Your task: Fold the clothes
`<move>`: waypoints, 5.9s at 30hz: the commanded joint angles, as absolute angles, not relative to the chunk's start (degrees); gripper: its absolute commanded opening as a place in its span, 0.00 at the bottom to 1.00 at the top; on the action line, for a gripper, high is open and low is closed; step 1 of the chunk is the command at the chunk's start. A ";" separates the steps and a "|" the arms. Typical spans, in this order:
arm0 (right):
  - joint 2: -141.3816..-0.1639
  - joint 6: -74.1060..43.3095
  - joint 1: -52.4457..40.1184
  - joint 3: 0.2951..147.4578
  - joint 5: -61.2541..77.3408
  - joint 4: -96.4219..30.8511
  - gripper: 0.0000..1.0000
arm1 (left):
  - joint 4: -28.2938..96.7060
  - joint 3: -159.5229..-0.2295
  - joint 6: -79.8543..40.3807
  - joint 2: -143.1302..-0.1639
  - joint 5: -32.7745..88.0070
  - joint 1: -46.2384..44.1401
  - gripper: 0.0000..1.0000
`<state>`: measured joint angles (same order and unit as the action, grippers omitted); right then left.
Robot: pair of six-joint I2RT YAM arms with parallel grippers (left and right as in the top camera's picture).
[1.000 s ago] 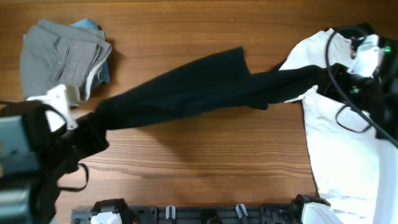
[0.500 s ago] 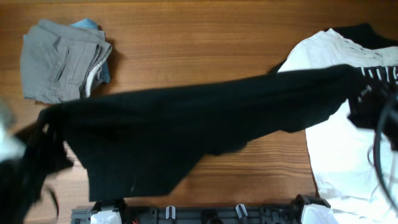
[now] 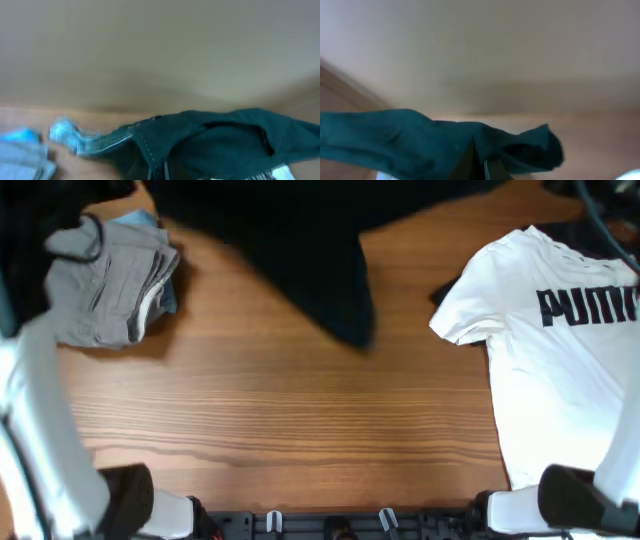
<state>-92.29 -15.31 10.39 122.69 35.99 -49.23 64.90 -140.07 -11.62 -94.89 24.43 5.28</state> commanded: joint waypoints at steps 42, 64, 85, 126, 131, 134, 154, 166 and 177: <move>-97.36 -16.69 8.01 125.67 32.49 -30.13 0.04 | 44.40 -138.26 -1.85 -101.54 0.47 -8.67 0.04; -103.39 -1.52 8.10 124.05 20.27 -84.47 0.04 | 96.53 -141.80 -9.67 -112.12 4.21 -11.20 0.04; -103.66 -11.77 8.21 124.05 2.20 -83.00 0.73 | 42.09 -77.10 -9.67 -112.90 17.56 -26.22 0.59; -103.66 -10.44 8.21 124.05 3.95 -84.93 0.73 | 33.36 -70.52 -28.93 -120.14 26.46 -20.08 0.04; -103.66 -10.50 8.21 124.05 3.95 -84.84 0.73 | 52.84 -70.52 -23.09 -111.81 7.81 -7.62 0.04; -103.66 -10.48 8.21 124.05 4.34 -84.86 0.74 | 60.03 -70.52 -21.32 -104.81 1.83 0.82 0.04; -103.68 -8.34 8.21 124.03 8.47 -84.29 0.75 | 27.94 -68.10 -12.51 -113.97 23.57 -12.27 0.84; -103.68 -8.36 8.21 124.03 8.47 -84.77 0.73 | 26.83 -68.10 -12.86 -119.44 22.35 -15.29 0.04; -103.68 -8.23 8.21 124.03 9.82 -85.19 0.74 | 56.49 -68.16 -12.19 -97.10 2.07 10.70 0.04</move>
<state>-104.31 -8.93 8.32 123.61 7.79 -85.12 53.84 -68.42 -12.73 -104.77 6.87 5.65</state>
